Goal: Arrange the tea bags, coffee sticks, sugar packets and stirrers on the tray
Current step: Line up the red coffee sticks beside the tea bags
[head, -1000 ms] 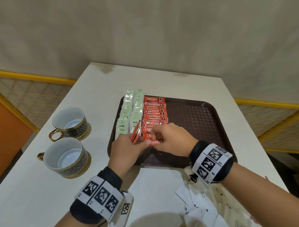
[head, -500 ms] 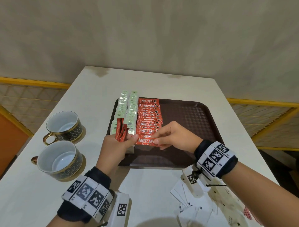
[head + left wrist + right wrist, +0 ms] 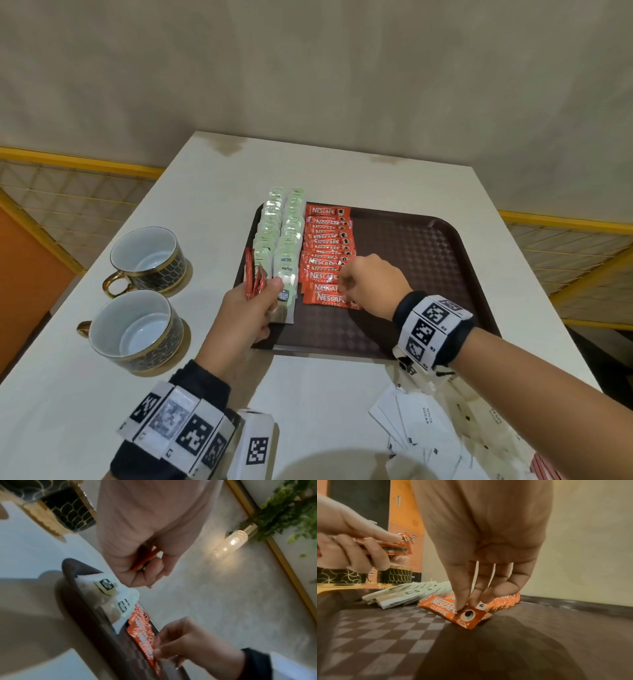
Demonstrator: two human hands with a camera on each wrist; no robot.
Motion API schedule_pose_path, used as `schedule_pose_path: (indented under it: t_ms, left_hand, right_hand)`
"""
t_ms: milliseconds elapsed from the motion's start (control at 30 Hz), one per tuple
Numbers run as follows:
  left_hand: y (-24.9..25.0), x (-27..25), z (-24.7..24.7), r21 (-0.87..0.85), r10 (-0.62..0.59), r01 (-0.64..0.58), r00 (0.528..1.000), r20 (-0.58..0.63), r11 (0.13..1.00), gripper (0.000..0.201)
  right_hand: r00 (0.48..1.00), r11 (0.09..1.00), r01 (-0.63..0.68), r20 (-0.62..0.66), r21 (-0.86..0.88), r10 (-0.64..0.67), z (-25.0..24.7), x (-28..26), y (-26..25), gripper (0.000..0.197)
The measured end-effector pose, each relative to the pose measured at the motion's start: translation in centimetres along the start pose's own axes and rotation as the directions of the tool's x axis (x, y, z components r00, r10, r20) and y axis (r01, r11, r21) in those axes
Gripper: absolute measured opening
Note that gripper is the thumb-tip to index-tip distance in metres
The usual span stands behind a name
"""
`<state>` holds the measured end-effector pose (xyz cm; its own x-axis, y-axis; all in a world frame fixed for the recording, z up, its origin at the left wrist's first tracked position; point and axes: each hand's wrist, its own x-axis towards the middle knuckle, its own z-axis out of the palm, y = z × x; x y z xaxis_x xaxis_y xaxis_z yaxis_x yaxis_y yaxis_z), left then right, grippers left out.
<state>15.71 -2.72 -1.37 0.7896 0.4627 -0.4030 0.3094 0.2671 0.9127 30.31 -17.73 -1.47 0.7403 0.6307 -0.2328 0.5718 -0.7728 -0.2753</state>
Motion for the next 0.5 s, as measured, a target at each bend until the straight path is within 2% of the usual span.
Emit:
schedule_pose_path:
  t_ms: [67, 233, 400, 500]
  left_hand:
    - [0.1, 0.1, 0.2, -0.065, -0.04, 0.045, 0.997, 0.064, 0.997, 0.04]
    - [0.5, 0.0, 0.6, -0.199, -0.124, 0.158, 0.977, 0.173, 0.967, 0.03]
    - [0.5, 0.0, 0.4, -0.267, -0.163, 0.208, 0.97, 0.182, 0.941, 0.028]
    - [0.3, 0.1, 0.3, -0.274, -0.163, 0.209, 0.97, 0.18, 0.939, 0.028]
  right_hand:
    - [1.0, 0.998, 0.023, -0.006, -0.051, -0.023, 0.0, 0.3, -0.4, 0.011]
    - [0.999, 0.994, 0.038, -0.008, -0.107, -0.039, -0.1, 0.7, -0.9, 0.009]
    - [0.994, 0.976, 0.079, 0.092, -0.202, -0.062, 0.1, 0.5, -1.3, 0.018]
    - [0.992, 0.967, 0.091, 0.102, -0.24, -0.068, 0.4, 0.7, -1.5, 0.013]
